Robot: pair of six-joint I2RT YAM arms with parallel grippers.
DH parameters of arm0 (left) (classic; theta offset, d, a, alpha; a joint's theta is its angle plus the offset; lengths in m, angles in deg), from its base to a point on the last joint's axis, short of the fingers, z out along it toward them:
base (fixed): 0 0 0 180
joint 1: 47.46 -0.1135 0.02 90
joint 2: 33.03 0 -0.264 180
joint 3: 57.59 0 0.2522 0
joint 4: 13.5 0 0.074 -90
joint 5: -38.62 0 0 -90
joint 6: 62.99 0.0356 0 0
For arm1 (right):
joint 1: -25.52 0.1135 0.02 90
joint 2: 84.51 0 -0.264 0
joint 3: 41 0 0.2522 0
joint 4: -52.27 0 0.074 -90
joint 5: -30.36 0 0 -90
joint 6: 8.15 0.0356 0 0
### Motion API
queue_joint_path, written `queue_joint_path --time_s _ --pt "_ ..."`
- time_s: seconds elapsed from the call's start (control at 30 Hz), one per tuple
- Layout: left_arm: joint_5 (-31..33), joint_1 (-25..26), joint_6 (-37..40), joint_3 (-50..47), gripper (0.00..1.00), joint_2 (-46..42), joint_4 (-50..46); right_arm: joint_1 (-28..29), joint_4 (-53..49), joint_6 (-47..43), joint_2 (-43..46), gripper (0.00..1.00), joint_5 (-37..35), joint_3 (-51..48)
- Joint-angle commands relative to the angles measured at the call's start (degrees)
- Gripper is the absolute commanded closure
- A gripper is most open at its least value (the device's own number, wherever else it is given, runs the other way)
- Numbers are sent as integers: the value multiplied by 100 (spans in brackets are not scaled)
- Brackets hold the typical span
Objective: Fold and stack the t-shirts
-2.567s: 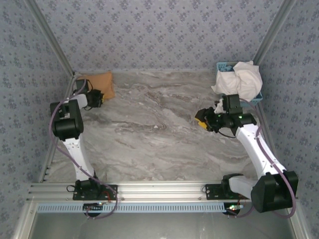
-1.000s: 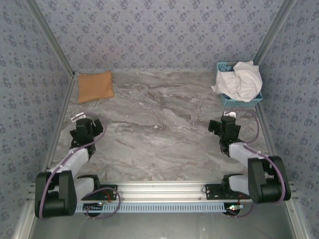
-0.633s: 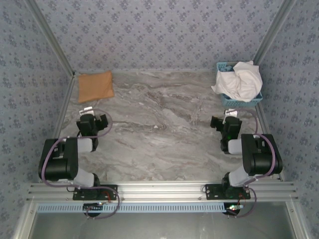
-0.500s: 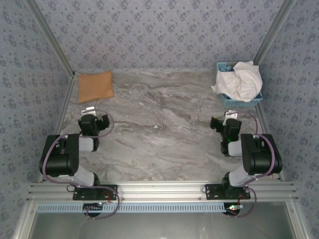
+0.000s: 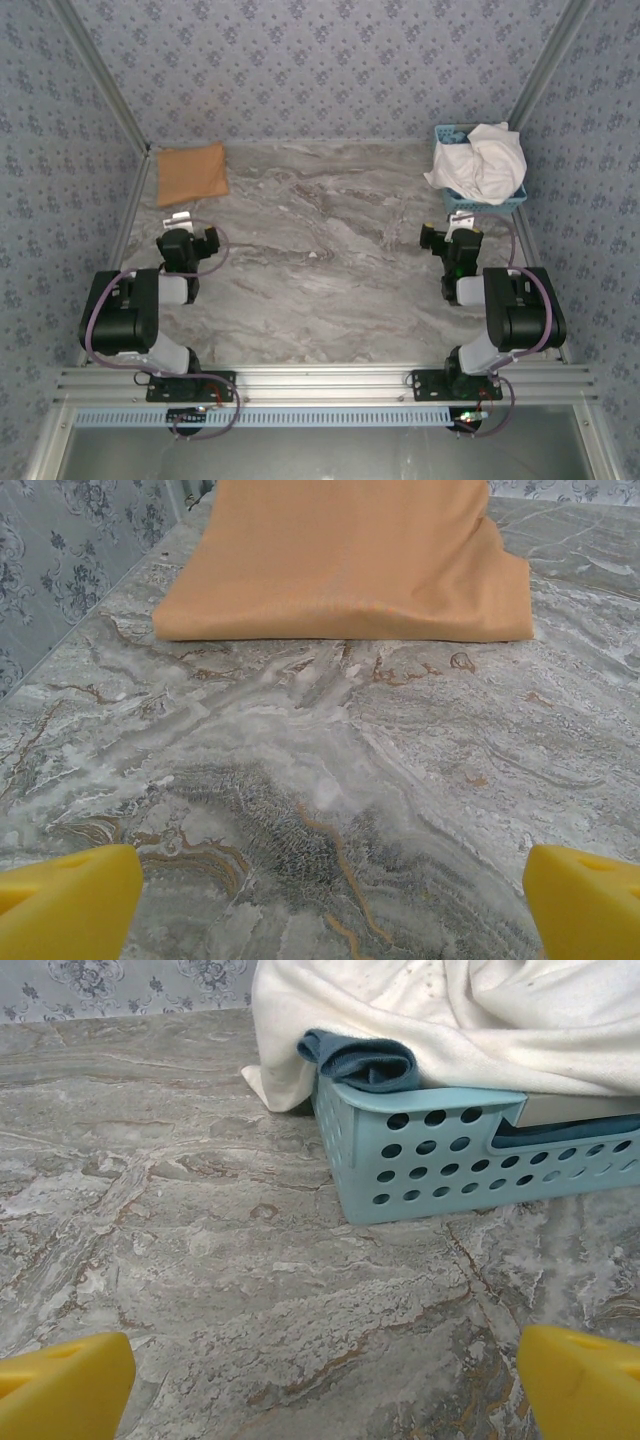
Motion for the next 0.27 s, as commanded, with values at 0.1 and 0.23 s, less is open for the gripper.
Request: queue_joint_path --time_s 0.1,0.23 --pt "-24 65 149 79 2 7 176 20 -35 -132 -23 0 59 65" --pt "23 102 176 96 2 7 153 14 40 -118 -21 0 64 37"
